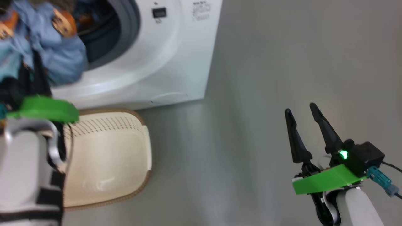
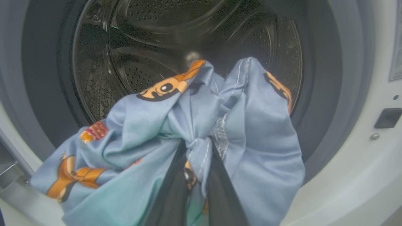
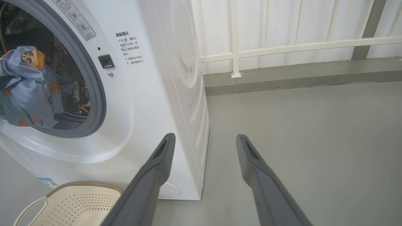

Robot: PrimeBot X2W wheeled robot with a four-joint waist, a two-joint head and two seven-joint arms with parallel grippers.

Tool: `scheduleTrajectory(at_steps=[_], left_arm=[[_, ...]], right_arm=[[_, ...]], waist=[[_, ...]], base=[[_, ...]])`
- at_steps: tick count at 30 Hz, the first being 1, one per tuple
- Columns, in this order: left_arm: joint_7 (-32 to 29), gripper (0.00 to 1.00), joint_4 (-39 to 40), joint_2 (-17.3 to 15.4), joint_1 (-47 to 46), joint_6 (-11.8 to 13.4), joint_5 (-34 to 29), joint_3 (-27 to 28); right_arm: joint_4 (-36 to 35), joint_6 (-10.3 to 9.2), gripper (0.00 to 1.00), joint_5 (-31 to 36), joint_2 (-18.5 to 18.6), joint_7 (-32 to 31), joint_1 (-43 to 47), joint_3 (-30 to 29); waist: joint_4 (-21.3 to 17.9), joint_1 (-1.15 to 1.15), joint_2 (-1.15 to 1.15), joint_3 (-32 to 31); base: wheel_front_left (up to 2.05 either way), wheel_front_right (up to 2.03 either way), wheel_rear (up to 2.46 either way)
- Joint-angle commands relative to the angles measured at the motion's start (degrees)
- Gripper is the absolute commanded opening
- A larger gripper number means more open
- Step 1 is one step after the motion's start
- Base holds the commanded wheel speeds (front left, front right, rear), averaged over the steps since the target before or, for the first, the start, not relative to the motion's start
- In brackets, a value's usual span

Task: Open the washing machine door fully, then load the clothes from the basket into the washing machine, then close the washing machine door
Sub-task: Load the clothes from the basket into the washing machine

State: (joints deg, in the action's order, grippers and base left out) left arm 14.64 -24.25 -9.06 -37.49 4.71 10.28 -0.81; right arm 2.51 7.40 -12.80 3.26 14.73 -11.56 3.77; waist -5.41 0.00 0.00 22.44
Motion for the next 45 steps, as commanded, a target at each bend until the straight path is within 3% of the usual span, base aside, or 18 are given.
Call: scheduleTrajectory(at_steps=[1,14,21,34,41,42,43,44,45], left_arm=[[0.36,0.00,0.44,-2.80,-2.51,-0.25,-0.83,2.02],[0.36,0.00,-13.44,-11.42,-21.80,-0.16,-7.56,1.31],[0.36,0.00,-16.53,-15.24,-31.50,0.87,-10.45,-0.12],[0.36,0.00,-16.26,-20.92,-35.59,4.77,-10.04,2.58],[0.33,0.00,-27.18,-21.15,-37.96,2.67,-9.79,1.04],[0.19,0.06,-29.43,-20.82,-38.46,2.40,-9.34,1.14],[0.16,0.18,-31.31,-20.47,-39.08,2.50,-8.81,1.43],[0.16,0.45,-32.91,-20.27,-39.65,2.86,-8.65,1.49],[0.18,1.00,-34.20,-19.98,-40.15,3.05,-8.41,1.56]], right_arm=[[-1.16,0.09,1.00,-0.67,-0.26,0.27,-1.15,1.80],[-0.32,0.09,1.00,-2.72,-0.37,0.27,-2.41,5.16],[0.32,0.09,1.00,-2.56,-0.37,0.27,-1.10,5.47],[-0.85,0.09,1.00,-2.50,0.20,0.27,1.94,5.39],[-0.44,0.09,1.00,-2.77,0.18,0.27,4.46,4.53],[-0.30,0.09,1.00,-2.83,0.17,0.27,4.66,4.63],[-0.22,0.09,1.00,-2.88,0.15,0.27,4.84,4.62],[-0.24,0.09,1.00,-2.95,0.14,0.27,4.94,4.55],[-0.31,0.09,1.00,-3.04,0.11,0.27,4.98,4.42]], waist=[[-4.75,0.00,0.00,6.30],[-10.69,0.00,0.00,14.64],[-12.70,0.00,0.00,17.82],[-14.80,0.00,0.00,20.16],[-14.30,0.00,0.00,19.67],[-14.21,0.00,0.00,19.27],[-14.09,0.00,0.00,18.96],[-13.98,0.00,0.00,18.67],[-13.87,0.00,0.00,18.42]], base=[[0.00,0.00,0.00],[0.00,0.00,0.00],[0.00,0.00,0.00],[0.00,0.00,0.00],[0.00,0.00,0.00],[0.00,0.00,0.00],[0.00,0.00,0.00],[0.00,0.00,0.00],[0.00,0.00,0.00]])
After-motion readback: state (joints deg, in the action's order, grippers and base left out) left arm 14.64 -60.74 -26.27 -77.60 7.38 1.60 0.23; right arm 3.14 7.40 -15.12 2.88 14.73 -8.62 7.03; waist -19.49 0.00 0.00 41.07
